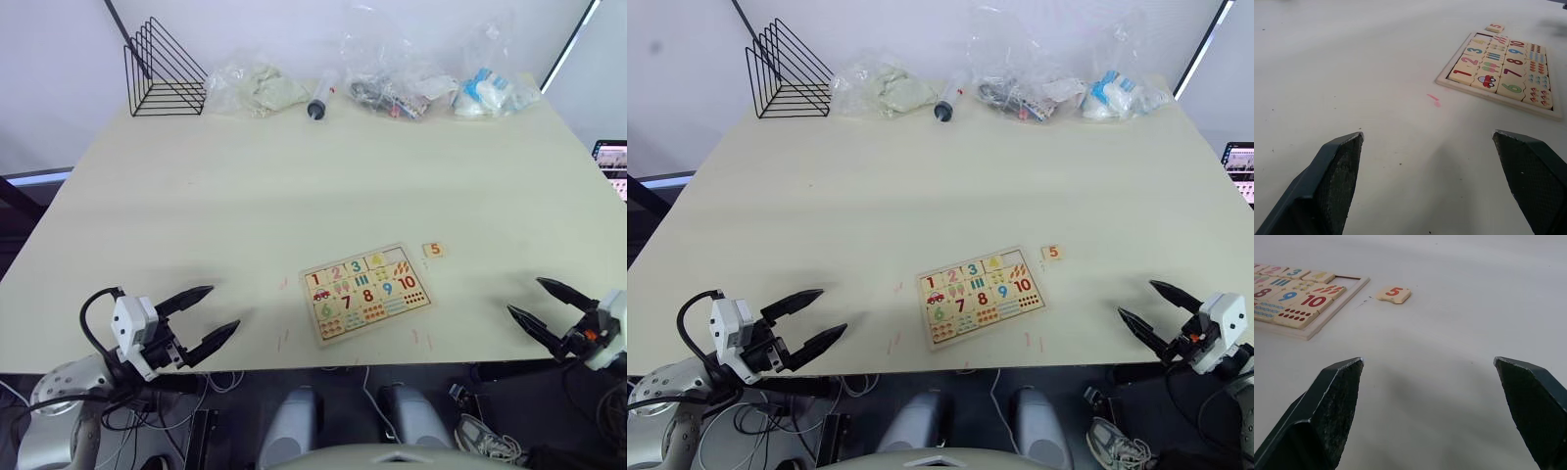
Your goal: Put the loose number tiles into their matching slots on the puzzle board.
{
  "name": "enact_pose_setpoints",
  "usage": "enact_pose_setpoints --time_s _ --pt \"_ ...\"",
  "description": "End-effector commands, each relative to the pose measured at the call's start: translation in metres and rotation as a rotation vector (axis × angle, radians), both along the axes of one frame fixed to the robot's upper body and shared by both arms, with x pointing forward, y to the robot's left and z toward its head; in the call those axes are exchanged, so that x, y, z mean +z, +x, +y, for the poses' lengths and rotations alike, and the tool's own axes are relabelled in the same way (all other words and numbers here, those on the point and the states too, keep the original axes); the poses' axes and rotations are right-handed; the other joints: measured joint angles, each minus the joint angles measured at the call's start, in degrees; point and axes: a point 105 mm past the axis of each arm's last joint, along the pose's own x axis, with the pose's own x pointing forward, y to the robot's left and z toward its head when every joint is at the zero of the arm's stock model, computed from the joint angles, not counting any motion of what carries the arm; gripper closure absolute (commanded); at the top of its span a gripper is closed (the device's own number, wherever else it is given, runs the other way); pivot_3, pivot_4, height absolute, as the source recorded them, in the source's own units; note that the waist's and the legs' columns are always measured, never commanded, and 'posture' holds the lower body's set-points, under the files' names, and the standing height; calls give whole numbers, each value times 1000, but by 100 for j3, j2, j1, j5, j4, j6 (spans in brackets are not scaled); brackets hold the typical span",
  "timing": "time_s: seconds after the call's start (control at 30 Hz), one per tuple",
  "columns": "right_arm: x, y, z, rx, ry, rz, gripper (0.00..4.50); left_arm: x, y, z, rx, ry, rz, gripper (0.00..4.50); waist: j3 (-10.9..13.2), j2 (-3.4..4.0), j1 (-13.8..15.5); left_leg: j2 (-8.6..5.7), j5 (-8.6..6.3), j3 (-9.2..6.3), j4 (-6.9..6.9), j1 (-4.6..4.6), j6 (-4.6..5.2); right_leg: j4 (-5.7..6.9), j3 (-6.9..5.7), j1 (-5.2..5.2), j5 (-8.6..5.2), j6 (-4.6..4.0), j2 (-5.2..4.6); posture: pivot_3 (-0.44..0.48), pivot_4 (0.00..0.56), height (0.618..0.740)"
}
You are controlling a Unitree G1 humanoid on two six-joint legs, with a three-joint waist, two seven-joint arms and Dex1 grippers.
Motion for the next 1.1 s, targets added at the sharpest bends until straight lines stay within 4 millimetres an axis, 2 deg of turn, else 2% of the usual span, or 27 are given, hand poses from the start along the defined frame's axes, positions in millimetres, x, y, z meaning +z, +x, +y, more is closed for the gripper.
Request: enact_pose_setpoints --time_s 0.03,0.27,0.5,0.7,0.83,1.1 --pt "8 0 1 15 -20 -37 20 13 1 -1 -19 12 -46 0 0 0 0 0 0 0 0 0 0 0 0 0 0 0 0 0 150 740" --pt "8 3 6 47 -20 -32 20 15 3 -1 -54 37 -58 0 0 0 0 0 0 0 0 0 0 0 0 0 -1 -1 0 0 150 740" --pt "14 21 12 149 -84 2 20 20 6 -4 -156 55 -66 0 1 2 -7 -2 0 4 -1 2 0 0 2 0 0 0 2 0 150 740" --pt "22 44 23 271 -148 5 20 22 13 -6 -243 68 -77 0 2 3 -7 -12 0 2 0 2 0 0 0 1 4 4 7 0 150 740" --pt "30 77 43 395 -241 22 20 26 19 -12 -336 87 -92 0 4 5 -30 -15 0 6 4 4 0 0 2 1 6 6 7 0 150 740" --pt "42 115 74 573 -346 53 20 35 23 -20 -448 110 -108 0 9 10 -27 -15 0 -2 -2 -7 0 -2 -3 -9 7 6 4 0 150 740"
